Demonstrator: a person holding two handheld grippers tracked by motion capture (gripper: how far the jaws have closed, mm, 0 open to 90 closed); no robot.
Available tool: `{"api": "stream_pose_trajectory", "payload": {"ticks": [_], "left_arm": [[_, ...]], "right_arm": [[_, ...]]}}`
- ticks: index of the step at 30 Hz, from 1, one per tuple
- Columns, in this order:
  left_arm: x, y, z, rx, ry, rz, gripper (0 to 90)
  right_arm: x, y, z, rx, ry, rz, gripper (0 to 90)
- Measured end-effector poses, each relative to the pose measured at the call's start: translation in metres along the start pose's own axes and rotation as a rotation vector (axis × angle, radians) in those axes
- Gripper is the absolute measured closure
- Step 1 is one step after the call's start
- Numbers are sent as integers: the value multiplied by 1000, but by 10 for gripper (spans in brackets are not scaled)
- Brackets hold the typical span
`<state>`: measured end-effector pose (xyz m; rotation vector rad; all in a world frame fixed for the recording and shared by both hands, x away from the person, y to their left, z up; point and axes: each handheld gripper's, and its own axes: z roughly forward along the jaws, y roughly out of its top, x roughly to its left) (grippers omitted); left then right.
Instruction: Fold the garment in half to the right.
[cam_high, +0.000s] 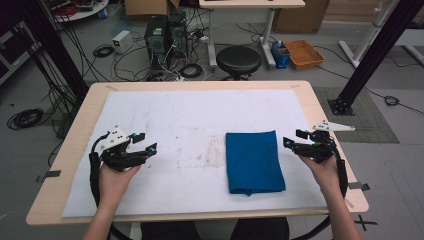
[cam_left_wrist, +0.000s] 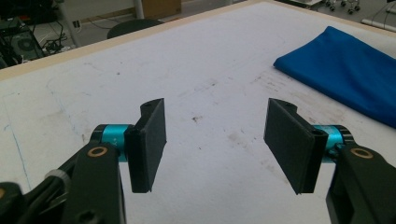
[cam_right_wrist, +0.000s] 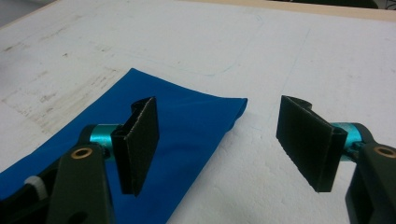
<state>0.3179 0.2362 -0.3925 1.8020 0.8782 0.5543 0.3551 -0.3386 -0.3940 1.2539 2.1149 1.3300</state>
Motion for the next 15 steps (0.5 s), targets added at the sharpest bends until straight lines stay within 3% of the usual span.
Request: {"api": "stream_pose_trajectory", "payload": {"ticks": [15], "left_arm": [[0, 1, 1, 2, -3, 4, 390]], "right_arm": [[-2, -1, 1, 8, 1, 1, 291]]}}
